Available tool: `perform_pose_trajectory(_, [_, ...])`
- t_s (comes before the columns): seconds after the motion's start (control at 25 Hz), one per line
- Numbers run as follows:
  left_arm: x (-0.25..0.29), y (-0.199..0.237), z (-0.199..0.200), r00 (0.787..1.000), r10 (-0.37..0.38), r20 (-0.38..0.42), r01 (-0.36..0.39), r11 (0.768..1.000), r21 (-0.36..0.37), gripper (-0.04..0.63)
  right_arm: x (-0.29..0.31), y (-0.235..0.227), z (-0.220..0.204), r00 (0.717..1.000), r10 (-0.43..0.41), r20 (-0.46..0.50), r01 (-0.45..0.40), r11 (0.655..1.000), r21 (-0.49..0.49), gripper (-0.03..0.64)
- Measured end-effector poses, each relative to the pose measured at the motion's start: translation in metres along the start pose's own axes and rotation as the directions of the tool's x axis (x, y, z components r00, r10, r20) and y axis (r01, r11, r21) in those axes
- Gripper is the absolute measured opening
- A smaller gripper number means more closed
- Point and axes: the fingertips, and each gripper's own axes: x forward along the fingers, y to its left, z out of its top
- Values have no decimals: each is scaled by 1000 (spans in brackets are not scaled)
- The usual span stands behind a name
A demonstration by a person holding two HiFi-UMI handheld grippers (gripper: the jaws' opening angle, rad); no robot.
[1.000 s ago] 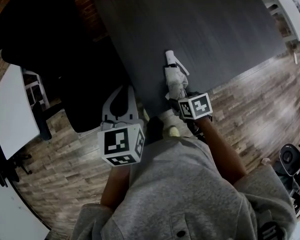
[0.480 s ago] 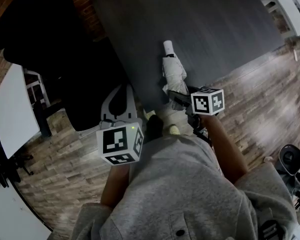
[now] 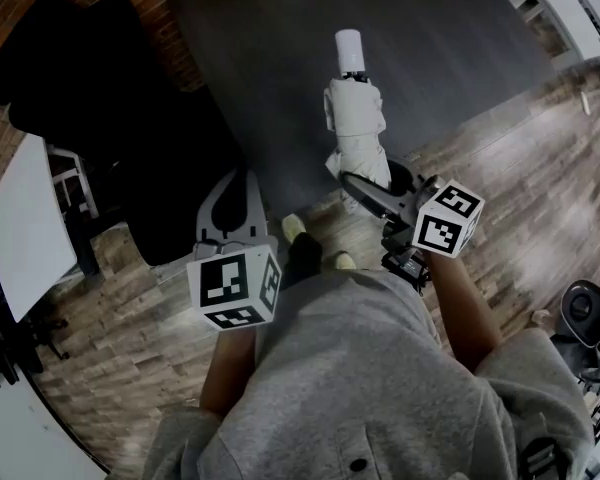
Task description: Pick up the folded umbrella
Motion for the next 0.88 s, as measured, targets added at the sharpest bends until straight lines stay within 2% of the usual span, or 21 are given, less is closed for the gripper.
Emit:
perform_pose_trajectory(0.16, [-11,-22,0,1000,-6,11,6,1000,10,14,-30,24,27,994,46,99,-43,999,-31,258])
perform_pose_trajectory(0.44, [-49,-64,-10,999,9,40,-10,1000,28,14,-91,54,42,975,78,206,-60,994,-91,258])
perform_pose_trajectory(0.88, [-118,-110,-37,994,94,62,-96,995,22,13,-170,87,31,960,84,268,-37,984,-176,258])
